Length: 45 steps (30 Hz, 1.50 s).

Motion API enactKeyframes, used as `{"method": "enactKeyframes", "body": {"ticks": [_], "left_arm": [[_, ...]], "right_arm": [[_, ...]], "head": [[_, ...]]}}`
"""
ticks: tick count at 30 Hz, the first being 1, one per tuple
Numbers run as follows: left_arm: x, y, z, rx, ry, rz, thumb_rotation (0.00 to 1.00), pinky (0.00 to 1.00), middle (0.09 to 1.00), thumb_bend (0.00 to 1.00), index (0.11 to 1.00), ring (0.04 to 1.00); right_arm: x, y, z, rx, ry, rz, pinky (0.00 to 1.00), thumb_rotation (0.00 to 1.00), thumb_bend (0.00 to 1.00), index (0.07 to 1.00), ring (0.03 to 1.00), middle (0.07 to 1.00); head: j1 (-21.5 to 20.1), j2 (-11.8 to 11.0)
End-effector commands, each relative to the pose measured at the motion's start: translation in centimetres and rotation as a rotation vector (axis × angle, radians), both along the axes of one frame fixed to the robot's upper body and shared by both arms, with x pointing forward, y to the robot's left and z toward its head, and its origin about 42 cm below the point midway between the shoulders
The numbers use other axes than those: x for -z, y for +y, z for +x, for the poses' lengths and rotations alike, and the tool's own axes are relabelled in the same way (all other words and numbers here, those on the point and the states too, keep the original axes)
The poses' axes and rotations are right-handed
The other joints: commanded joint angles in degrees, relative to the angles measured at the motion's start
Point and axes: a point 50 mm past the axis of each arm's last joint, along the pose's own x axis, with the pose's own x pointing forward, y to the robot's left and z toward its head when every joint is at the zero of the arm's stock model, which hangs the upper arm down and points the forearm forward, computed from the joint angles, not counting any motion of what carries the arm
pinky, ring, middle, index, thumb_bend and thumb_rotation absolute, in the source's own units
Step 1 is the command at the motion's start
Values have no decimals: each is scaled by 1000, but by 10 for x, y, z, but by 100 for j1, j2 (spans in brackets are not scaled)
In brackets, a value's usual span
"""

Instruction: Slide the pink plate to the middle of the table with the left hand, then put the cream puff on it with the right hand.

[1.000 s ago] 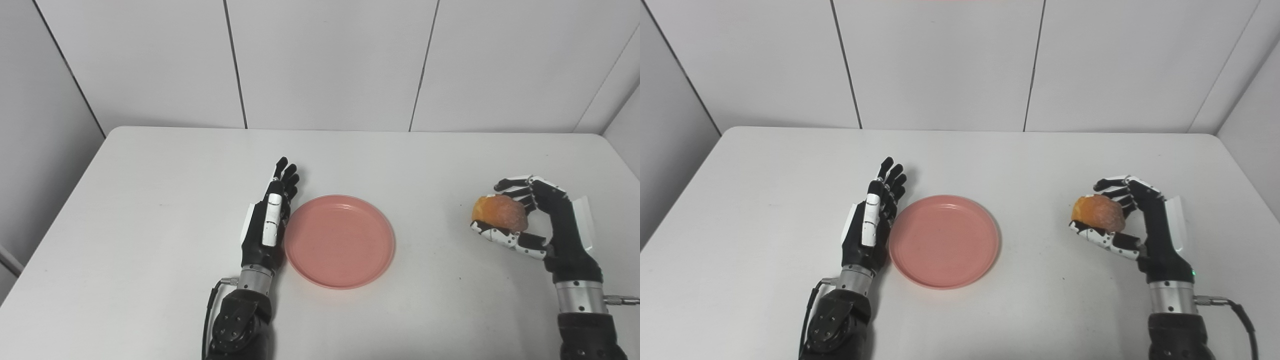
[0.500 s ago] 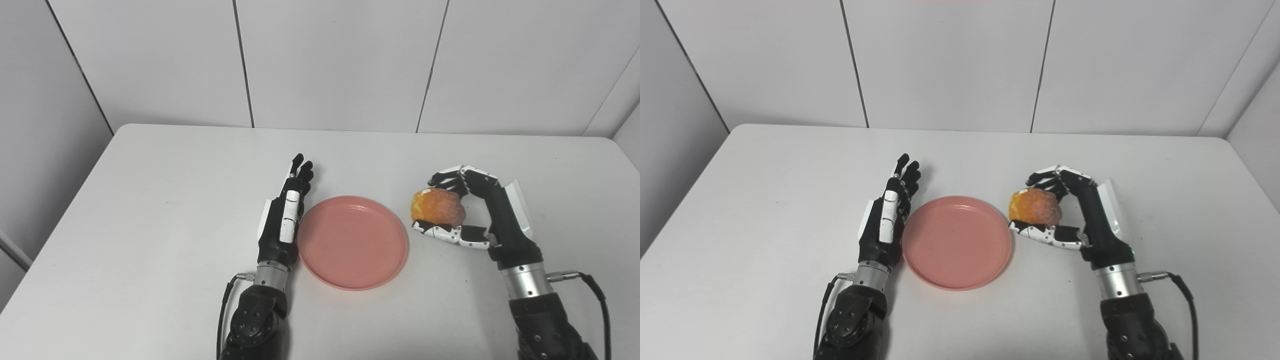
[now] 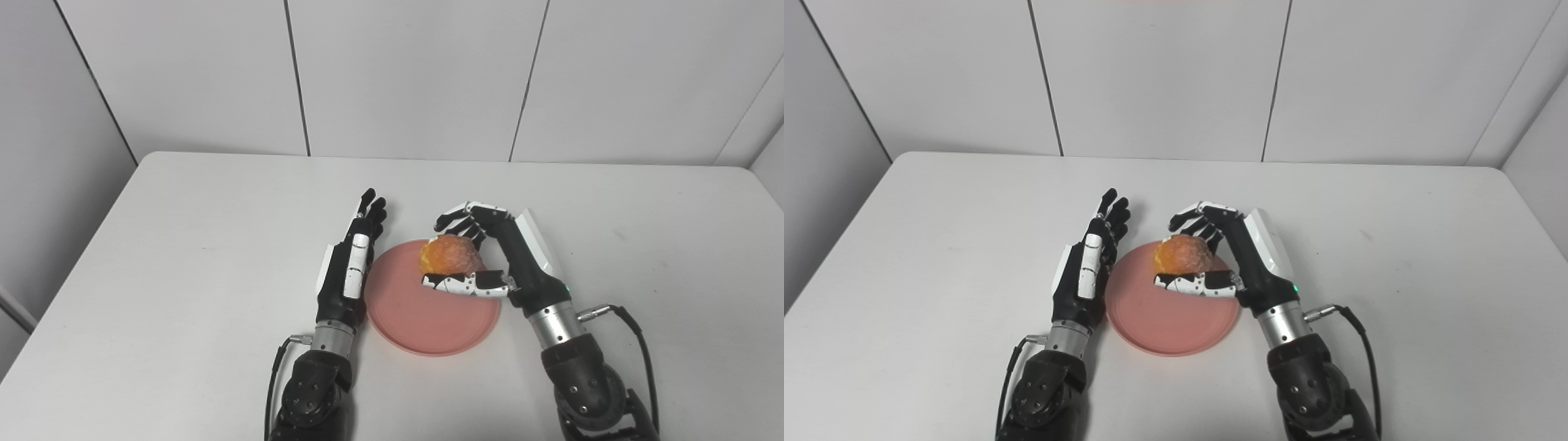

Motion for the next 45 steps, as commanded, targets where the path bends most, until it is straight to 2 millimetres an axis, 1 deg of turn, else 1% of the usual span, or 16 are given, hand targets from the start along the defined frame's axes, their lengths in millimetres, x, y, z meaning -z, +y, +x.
{"method": "enactKeyframes", "body": {"ticks": [1, 12, 15, 16, 18, 25, 26, 27, 29, 30, 31, 33, 34, 36, 41, 45], "left_arm": [[43, 16, -24, -22, 131, 40, 1000, 973, 955, 612, 945, 960], [44, 16, -33, -16, 128, 33, 998, 976, 955, 610, 946, 957], [45, 17, -36, -12, 136, 29, 1000, 995, 958, 619, 950, 964], [45, 17, -37, -10, 139, 25, 1000, 998, 961, 625, 953, 967], [46, 17, -39, -9, 141, 18, 996, 1000, 967, 632, 958, 976], [48, 15, -46, -16, 154, 4, 1000, 1000, 967, 623, 960, 977], [48, 15, -46, -14, 156, 8, 1000, 1000, 975, 622, 968, 983], [49, 16, -46, -13, 159, 7, 1000, 1000, 981, 625, 974, 989], [49, 16, -46, -12, 163, 4, 1000, 1000, 983, 627, 976, 992], [49, 17, -45, -12, 163, 2, 1000, 1000, 983, 634, 978, 991], [50, 17, -43, -10, 161, 0, 1000, 1000, 982, 637, 977, 989], [51, 19, -41, -7, 157, -3, 1000, 1000, 981, 639, 975, 985], [52, 20, -40, -6, 158, -4, 1000, 1000, 982, 636, 975, 986], [52, 22, -39, -5, 158, -2, 1000, 1000, 990, 621, 981, 995], [51, 27, -36, -7, 151, 5, 1000, 1000, 995, 616, 984, 1000], [49, 31, -34, -14, 145, -3, 1000, 997, 985, 628, 975, 989]], "right_arm": [[-16, 9, 7, 1, -63, 3, 201, 0, 523, 486, 268, 472], [20, 21, 17, -10, 5, -99, 156, 0, 523, 486, 212, 470], [29, 20, 20, -12, -13, -157, 210, 0, 523, 485, 271, 473], [32, 20, 21, -11, -18, -168, 229, 0, 519, 497, 293, 436], [36, 19, 22, -10, -21, -182, 284, 0, 509, 534, 354, 459], [46, 14, 25, 4, -49, -223, 404, 0, 512, 526, 417, 493], [46, 14, 24, 6, -60, -226, 458, 0, 513, 505, 433, 509], [45, 13, 24, 4, -69, -222, 525, 0, 516, 488, 544, 516], [43, 11, 23, 5, -82, -217, 558, 0, 518, 481, 610, 517], [41, 10, 22, 9, -89, -218, 607, 78, 511, 491, 684, 662], [40, 10, 21, 13, -99, -221, 628, 107, 508, 495, 718, 722], [39, 10, 19, 15, -116, -221, 673, 145, 568, 718, 785, 813], [37, 10, 18, 15, -126, -217, 695, 179, 582, 762, 808, 840], [34, 10, 14, 17, -137, -208, 763, 311, 608, 819, 863, 892], [32, 8, 7, 8, -143, -184, 853, 427, 628, 864, 922, 937], [32, 6, 5, -6, -138, -140, 925, 563, 645, 921, 978, 980]], "head": [[-11, 12], [20, 74], [2, 104], [2, 104], [-15, 120], [-53, 123], [-53, 123], [-42, 120], [-28, 103], [-22, 124], [-18, 119], [-32, 98], [-58, 100], [-70, 107], [-40, 89], [-54, 110]]}}
